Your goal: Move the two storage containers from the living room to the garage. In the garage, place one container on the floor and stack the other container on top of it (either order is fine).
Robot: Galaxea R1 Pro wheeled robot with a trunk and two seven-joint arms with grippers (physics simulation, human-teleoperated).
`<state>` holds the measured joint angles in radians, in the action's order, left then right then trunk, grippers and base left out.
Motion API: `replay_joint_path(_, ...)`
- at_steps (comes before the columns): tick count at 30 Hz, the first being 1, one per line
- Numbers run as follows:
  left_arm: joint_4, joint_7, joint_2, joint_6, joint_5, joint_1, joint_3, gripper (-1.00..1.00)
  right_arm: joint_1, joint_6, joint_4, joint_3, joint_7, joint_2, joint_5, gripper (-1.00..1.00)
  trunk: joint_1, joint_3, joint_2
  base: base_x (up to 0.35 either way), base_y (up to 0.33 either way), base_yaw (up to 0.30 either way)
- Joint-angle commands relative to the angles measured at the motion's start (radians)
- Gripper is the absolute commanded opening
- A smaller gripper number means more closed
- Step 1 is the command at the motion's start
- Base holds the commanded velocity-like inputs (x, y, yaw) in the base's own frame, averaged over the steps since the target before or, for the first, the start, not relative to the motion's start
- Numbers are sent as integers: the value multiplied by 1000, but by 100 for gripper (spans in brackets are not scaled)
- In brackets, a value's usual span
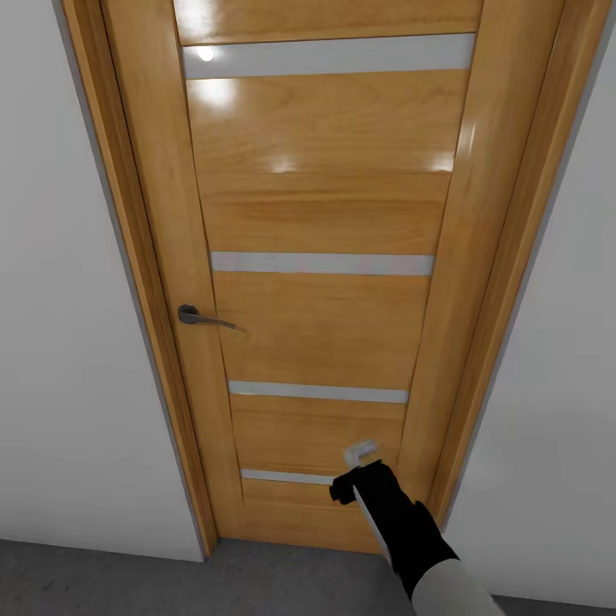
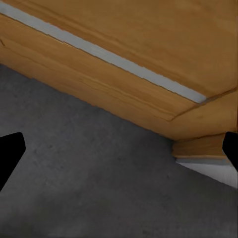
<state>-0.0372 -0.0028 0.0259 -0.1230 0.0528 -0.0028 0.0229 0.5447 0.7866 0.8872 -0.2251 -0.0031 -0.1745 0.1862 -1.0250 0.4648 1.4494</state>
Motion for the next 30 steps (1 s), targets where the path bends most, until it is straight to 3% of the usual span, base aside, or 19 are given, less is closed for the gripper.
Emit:
replay_joint_path(1, 0, 0, 0, -3, 5, 0, 2, 100, 1, 4, 5, -31, -1, 0, 4, 100, 0, 1, 1, 0, 0, 0)
replay_joint_path(6, 0, 0, 0, -3, 5, 0, 2, 100, 3, -3, 32, -100, -5, 0, 2, 100, 0, 1, 1, 0, 0, 0)
replay_joint_path(8, 0, 0, 0, -2, 5, 0, 2, 100, 3, -6, 59, -146, -8, 0, 1, 100, 0, 1, 1, 0, 0, 0)
replay_joint_path(15, 0, 0, 0, -1, 5, 0, 1, 100, 3, -17, 91, -164, -11, 0, 3, 100, 0, 1, 1, 0, 0, 0)
replay_joint_path(17, 0, 0, 0, -1, 5, 0, 1, 100, 3, -25, 116, -188, -12, 0, 5, 100, 0, 1, 1, 0, 0, 0)
replay_joint_path(21, 0, 0, 0, -1, 5, 0, 0, 100, 3, -36, 172, -276, -10, 0, 7, 100, 0, 1, 1, 0, 0, 0)
replay_joint_path(24, 0, 0, 0, -1, 5, 0, 0, 100, 6, -39, 208, -304, -6, 0, 7, 100, 0, 1, 1, 0, 0, 0)
replay_joint_path(27, 0, 0, 0, -1, 5, 0, 0, 100, 33, -48, 259, -325, -1, 0, 3, 100, 0, 1, 1, 0, 0, 0)
replay_joint_path(28, 0, 0, 0, -1, 5, 0, 0, 100, 83, -67, 279, -334, 4, 0, -1, 100, 0, 1, 1, 0, 0, 0)
replay_joint_path(30, 0, 0, 0, -1, 5, 0, 0, 100, 114, -78, 280, -343, 7, 0, -3, 100, 0, 1, 1, 0, 0, 0)
